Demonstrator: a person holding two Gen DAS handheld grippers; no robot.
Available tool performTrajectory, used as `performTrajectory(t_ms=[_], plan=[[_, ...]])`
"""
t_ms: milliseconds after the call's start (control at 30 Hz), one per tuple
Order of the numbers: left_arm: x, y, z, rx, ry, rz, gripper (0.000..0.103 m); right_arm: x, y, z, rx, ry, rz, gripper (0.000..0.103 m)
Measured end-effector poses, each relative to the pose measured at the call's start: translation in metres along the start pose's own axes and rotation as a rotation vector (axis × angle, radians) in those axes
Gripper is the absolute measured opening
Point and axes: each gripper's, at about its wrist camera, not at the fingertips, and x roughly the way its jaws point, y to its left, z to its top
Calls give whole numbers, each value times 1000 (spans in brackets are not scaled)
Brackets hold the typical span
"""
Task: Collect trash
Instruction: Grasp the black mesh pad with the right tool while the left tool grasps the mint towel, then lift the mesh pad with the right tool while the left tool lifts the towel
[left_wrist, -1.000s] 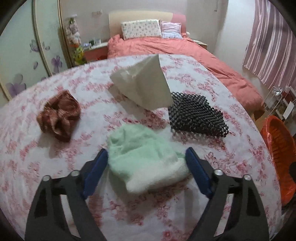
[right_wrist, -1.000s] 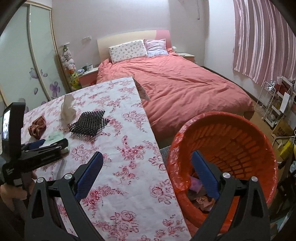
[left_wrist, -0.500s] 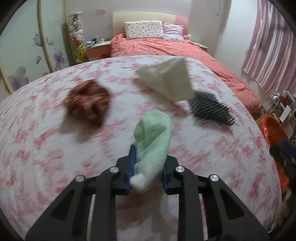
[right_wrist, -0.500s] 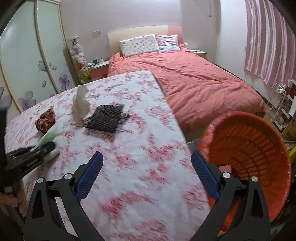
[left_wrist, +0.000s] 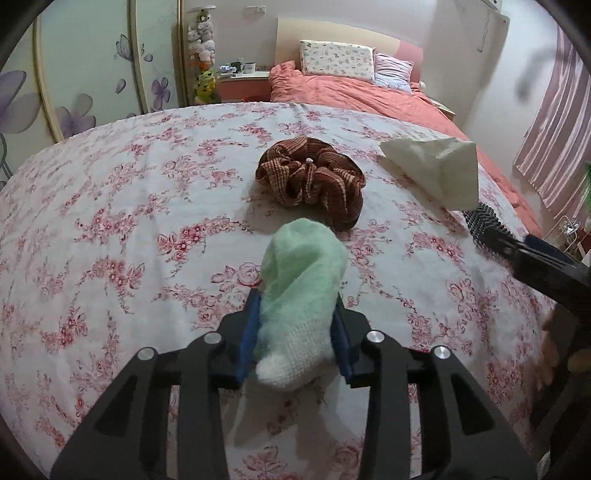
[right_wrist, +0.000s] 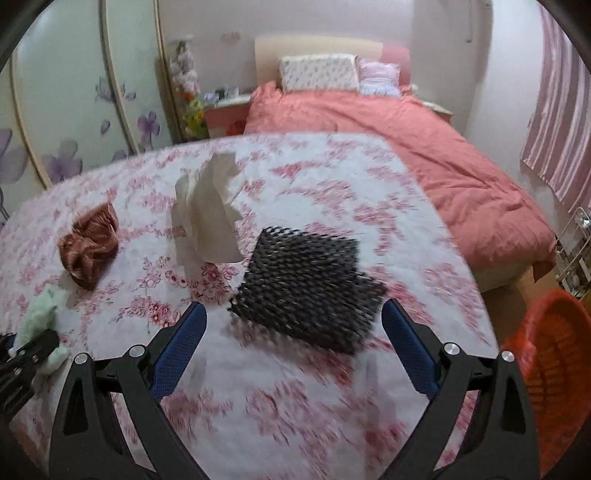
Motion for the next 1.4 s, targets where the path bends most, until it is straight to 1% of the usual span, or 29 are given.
performTrajectory(t_ms=[33,100,133,233,300,333,400,433,567,667,767,833,933,1067,1200,1400], plan=[[0,0,0,-1,0,-1,40,4,1,2,-1,14,-5,92],[1,2,0,-1,-1,-2,44,12,0,6,6,44,-12,82],[1,3,0,-1,-1,-1,45,15,-1,5,13,57,-18,82],[2,2,0,0,-4,1,47,14,-4,5,21,47,-34,68],[4,1,1,0,-5,0,47,11,-7,4,21,38,-43,47],[4,1,1,0,-5,-1,47,9,-10,2,23,36,-41,43],[4,-1,0,5,-7,-8,47,5,-16,-1,33,36,-29,27],[3,-2,-1,7,-9,-17,46,3,-19,-2,41,38,-19,24],[-2,-6,-7,9,-6,-46,43,-7,-27,-14,68,50,32,22],[-9,-8,-14,4,-1,-82,43,-22,-30,-31,78,57,69,21],[-13,-10,-19,12,-6,-80,45,-34,-28,-45,74,58,86,21],[-12,-11,-21,11,-5,-68,48,-37,-25,-50,56,48,70,21],[-11,-12,-19,8,-7,-52,48,-36,-21,-53,37,32,45,22],[-8,-16,-21,41,-24,-10,49,-34,-20,-52,38,26,36,22],[-8,-15,-20,32,-25,-6,50,-34,-22,-52,44,29,41,22],[-8,-16,-20,27,-25,-6,50,-36,-18,-54,21,31,13,22]])
